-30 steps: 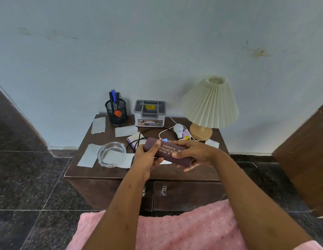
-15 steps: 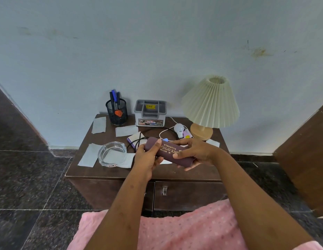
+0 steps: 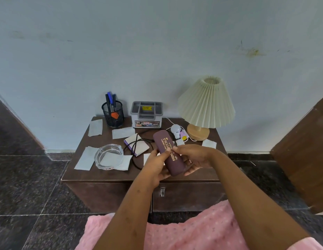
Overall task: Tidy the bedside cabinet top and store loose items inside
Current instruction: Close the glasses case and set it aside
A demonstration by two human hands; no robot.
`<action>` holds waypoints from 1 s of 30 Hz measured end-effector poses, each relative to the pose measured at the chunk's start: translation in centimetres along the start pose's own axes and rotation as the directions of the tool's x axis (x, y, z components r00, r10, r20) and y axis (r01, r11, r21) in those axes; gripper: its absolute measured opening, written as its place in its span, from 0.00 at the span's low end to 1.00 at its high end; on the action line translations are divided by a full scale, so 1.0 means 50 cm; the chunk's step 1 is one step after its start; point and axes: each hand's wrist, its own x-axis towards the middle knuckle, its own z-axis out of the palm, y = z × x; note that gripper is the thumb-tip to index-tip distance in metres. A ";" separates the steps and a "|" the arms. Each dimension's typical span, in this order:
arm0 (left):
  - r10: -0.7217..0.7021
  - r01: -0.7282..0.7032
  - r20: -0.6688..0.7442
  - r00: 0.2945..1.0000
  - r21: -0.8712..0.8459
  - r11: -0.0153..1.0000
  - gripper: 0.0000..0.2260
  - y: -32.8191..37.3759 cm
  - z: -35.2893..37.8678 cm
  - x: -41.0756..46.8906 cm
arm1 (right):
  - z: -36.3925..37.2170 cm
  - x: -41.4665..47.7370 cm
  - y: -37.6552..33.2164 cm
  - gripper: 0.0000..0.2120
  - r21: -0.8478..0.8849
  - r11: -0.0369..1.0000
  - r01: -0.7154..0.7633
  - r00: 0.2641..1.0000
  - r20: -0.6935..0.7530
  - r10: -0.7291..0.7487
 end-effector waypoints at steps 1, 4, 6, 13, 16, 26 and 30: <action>-0.004 0.004 -0.001 1.000 0.008 1.000 0.12 -0.003 0.007 0.001 | -0.014 0.001 0.007 0.18 -0.024 1.000 -0.018 0.999 -0.027 0.017; -0.038 0.039 -0.022 0.999 0.046 0.998 0.13 -0.017 0.034 0.005 | -0.064 0.012 0.043 0.16 -0.192 0.980 -0.056 0.977 -0.213 0.014; -0.073 0.076 -0.043 0.996 0.069 0.995 0.16 -0.027 0.052 0.010 | -0.110 0.027 0.086 0.15 -0.450 0.881 -0.145 0.900 -0.430 -0.071; -0.112 0.124 -0.124 0.986 0.089 0.988 0.21 -0.052 0.092 0.044 | -0.155 0.059 0.154 0.31 -0.745 0.558 -0.365 0.905 -0.426 0.024; -0.113 0.126 -0.139 0.984 0.089 0.988 0.21 -0.051 0.097 0.056 | -0.147 0.062 0.133 0.32 -0.794 0.505 -0.337 0.934 -0.351 0.072; -0.090 0.107 -0.193 0.977 0.076 0.991 0.22 -0.050 0.085 0.058 | -0.049 0.069 0.086 0.28 -0.884 0.454 -0.114 0.990 -0.142 -0.026; -0.086 0.101 -0.190 0.978 0.070 0.992 0.21 -0.043 0.064 0.050 | -0.039 0.058 0.056 0.30 -0.857 0.510 -0.072 0.989 -0.129 -0.076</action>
